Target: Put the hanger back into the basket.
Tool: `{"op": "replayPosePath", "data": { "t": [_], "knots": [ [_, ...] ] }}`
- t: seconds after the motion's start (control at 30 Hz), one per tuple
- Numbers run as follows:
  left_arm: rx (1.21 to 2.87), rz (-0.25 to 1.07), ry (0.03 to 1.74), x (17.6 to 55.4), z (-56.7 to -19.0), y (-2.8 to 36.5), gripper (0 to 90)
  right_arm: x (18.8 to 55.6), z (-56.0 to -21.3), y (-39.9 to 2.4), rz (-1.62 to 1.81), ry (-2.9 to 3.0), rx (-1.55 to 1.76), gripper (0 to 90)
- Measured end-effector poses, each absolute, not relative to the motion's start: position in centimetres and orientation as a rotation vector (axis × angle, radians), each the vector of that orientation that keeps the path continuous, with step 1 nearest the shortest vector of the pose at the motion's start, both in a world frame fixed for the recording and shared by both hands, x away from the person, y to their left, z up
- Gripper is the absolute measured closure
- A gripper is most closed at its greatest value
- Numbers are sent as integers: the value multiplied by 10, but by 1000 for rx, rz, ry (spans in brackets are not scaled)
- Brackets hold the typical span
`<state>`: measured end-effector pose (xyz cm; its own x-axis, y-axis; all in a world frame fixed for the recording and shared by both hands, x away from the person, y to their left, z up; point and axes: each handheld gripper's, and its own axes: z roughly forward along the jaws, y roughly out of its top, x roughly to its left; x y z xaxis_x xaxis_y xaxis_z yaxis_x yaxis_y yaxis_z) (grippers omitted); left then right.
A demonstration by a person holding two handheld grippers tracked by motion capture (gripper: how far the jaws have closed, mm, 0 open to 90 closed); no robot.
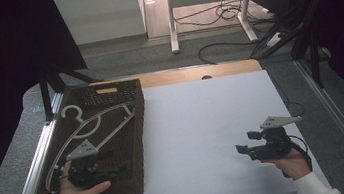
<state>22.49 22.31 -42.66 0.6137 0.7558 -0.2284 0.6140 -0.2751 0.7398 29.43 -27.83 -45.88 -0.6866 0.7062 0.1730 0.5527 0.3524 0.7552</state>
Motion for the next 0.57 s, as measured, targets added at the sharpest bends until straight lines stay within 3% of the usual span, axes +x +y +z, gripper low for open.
{"op": "replayPosePath", "data": {
  "t": [0.57],
  "knots": [
    [1998,220,1076,224,-432,217,231,293,-460,-278,1237,2421,1113,264]
  ]
}}
